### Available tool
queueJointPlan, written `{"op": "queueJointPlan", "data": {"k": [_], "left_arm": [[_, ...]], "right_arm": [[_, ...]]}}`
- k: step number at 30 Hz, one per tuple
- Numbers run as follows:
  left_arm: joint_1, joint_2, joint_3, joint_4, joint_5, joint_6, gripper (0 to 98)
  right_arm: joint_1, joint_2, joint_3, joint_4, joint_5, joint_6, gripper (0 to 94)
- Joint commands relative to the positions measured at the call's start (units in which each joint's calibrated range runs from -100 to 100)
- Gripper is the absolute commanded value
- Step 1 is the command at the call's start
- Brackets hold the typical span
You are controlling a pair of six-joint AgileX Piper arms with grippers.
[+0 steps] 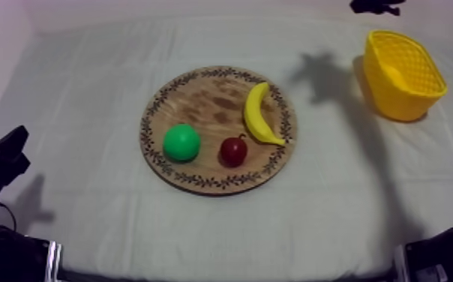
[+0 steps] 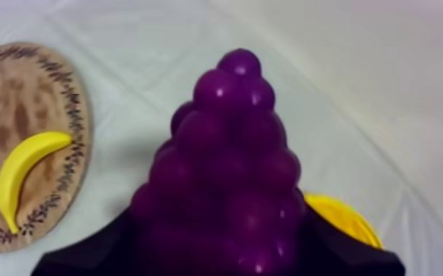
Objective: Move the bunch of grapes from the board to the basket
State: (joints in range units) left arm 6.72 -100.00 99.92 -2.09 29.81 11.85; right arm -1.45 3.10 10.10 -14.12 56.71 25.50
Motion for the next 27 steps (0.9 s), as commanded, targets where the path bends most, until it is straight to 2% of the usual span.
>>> {"op": "queueJointPlan", "data": {"k": [1,6,17,27], "left_arm": [[0.0,0.0,0.0,0.02,0.0,0.0,0.1],[0.0,0.0,0.0,0.02,0.0,0.0,0.1],[0.0,0.0,0.0,0.02,0.0,0.0,0.1],[0.0,0.0,0.0,0.02,0.0,0.0,0.1]], "right_arm": [[1.8,-1.7,2.7,0.2,-1.6,-0.5,29.7],[3.7,-4.3,7.8,1.7,-6.5,-2.7,29.9],[7.4,-1.8,13.3,8.5,-15.6,-12.6,29.6],[10.1,6.1,11.7,10.8,-16.3,-14.7,26.9]]}}
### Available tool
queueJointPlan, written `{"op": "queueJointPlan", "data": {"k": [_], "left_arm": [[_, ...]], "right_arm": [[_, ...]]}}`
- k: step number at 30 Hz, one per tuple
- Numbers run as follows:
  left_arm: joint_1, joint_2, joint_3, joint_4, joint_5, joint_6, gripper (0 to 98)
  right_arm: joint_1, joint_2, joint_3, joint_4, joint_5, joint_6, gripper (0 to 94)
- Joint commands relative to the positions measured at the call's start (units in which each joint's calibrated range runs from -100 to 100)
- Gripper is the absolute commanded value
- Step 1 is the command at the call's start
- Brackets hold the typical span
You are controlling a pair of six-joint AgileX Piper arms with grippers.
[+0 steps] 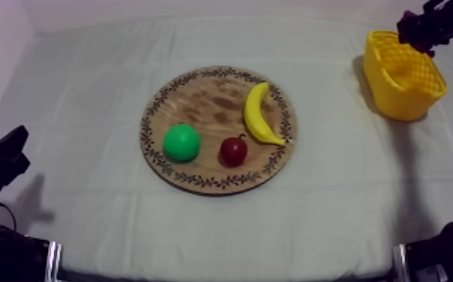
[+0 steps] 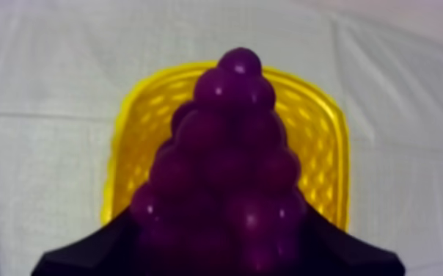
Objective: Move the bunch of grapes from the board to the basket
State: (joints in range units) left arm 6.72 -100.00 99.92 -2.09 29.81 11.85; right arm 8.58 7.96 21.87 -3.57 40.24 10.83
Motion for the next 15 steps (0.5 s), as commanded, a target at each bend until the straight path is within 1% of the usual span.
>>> {"op": "queueJointPlan", "data": {"k": [1,10,15], "left_arm": [[0.0,0.0,0.0,0.02,0.0,0.0,0.1],[0.0,0.0,0.0,0.02,0.0,0.0,0.1],[0.0,0.0,0.0,0.02,0.0,0.0,0.1]], "right_arm": [[0.2,2.1,-0.4,0.5,0.3,-0.1,26.9],[0.5,9.8,-3.3,1.7,1.8,-0.1,28.1],[0.8,13.7,-5.7,2.4,2.4,-0.1,30.7]]}}
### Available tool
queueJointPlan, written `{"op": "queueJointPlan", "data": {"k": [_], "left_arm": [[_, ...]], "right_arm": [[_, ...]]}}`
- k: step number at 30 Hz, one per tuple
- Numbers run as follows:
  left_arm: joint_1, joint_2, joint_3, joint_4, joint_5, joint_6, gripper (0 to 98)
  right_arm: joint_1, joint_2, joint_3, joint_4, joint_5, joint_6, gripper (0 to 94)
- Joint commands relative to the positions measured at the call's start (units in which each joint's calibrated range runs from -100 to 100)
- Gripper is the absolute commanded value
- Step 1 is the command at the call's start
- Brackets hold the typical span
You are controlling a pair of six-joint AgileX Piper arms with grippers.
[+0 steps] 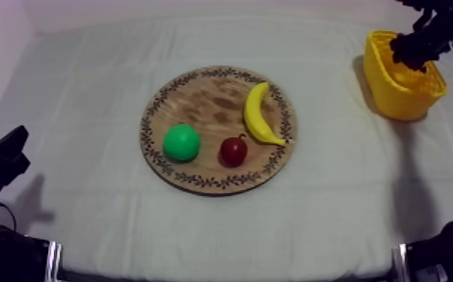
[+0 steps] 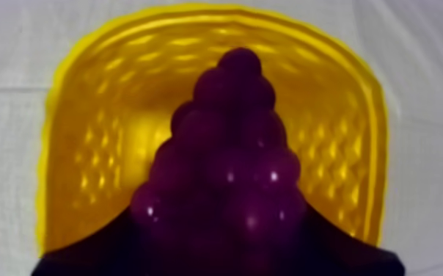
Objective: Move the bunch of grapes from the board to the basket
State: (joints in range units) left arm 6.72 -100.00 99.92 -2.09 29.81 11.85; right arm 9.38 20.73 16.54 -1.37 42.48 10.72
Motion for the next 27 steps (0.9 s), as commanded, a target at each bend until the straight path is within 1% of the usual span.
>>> {"op": "queueJointPlan", "data": {"k": [1,6,12,16,20,27], "left_arm": [[0.0,0.0,0.0,0.02,0.0,0.0,0.1],[0.0,0.0,0.0,0.02,0.0,0.0,0.1],[0.0,0.0,0.0,0.02,0.0,0.0,0.1],[0.0,0.0,0.0,0.02,0.0,0.0,0.1],[0.0,0.0,0.0,0.02,0.0,0.0,0.1],[0.0,0.0,0.0,0.02,0.0,0.0,0.1]], "right_arm": [[0.0,1.6,-0.9,0.3,0.3,0.0,31.5],[0.2,4.4,-2.9,0.5,0.9,0.5,34.6],[0.1,6.1,-3.5,-0.1,1.3,2.2,53.3],[0.0,6.4,-3.2,-0.1,0.9,2.6,60.7],[0.1,6.3,-3.1,0.2,0.2,2.3,63.1],[1.1,3.0,-2.6,-0.2,-0.2,2.7,62.7]]}}
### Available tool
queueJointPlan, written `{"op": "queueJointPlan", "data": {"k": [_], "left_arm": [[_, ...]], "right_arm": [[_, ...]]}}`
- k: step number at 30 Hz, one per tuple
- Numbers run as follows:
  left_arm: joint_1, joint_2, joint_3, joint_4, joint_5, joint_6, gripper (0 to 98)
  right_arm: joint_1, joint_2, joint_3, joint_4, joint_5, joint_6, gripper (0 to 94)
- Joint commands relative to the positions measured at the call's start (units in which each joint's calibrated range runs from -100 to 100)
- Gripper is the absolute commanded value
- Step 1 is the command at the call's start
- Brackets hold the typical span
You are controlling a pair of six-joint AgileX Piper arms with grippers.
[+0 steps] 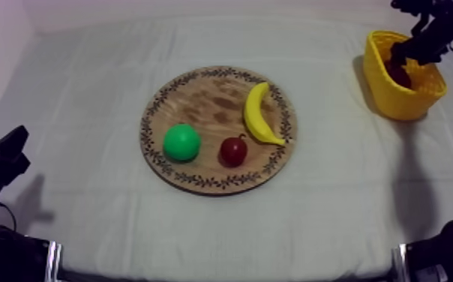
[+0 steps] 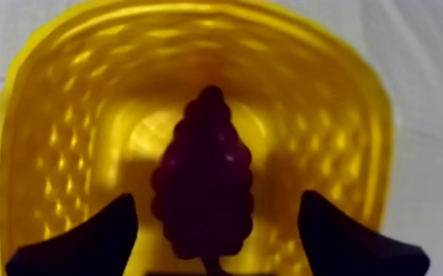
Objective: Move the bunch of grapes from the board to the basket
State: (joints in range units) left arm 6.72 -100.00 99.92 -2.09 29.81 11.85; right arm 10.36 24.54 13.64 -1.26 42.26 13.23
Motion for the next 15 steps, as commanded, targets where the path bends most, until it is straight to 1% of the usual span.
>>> {"op": "queueJointPlan", "data": {"k": [1,6,12,15], "left_arm": [[0.0,0.0,0.0,0.02,0.0,0.0,0.1],[0.0,0.0,0.0,0.02,0.0,0.0,0.1],[0.0,0.0,0.0,0.02,0.0,0.0,0.1],[0.0,0.0,0.0,0.02,0.0,0.0,0.1]], "right_arm": [[0.2,-1.7,0.7,-0.4,0.0,0.4,62.5],[0.7,-7.5,4.4,-1.3,-1.7,1.6,60.4],[0.9,-17.0,11.1,-2.2,-3.8,2.9,51.5],[0.9,-22.2,14.7,-2.7,-4.2,3.8,49.9]]}}
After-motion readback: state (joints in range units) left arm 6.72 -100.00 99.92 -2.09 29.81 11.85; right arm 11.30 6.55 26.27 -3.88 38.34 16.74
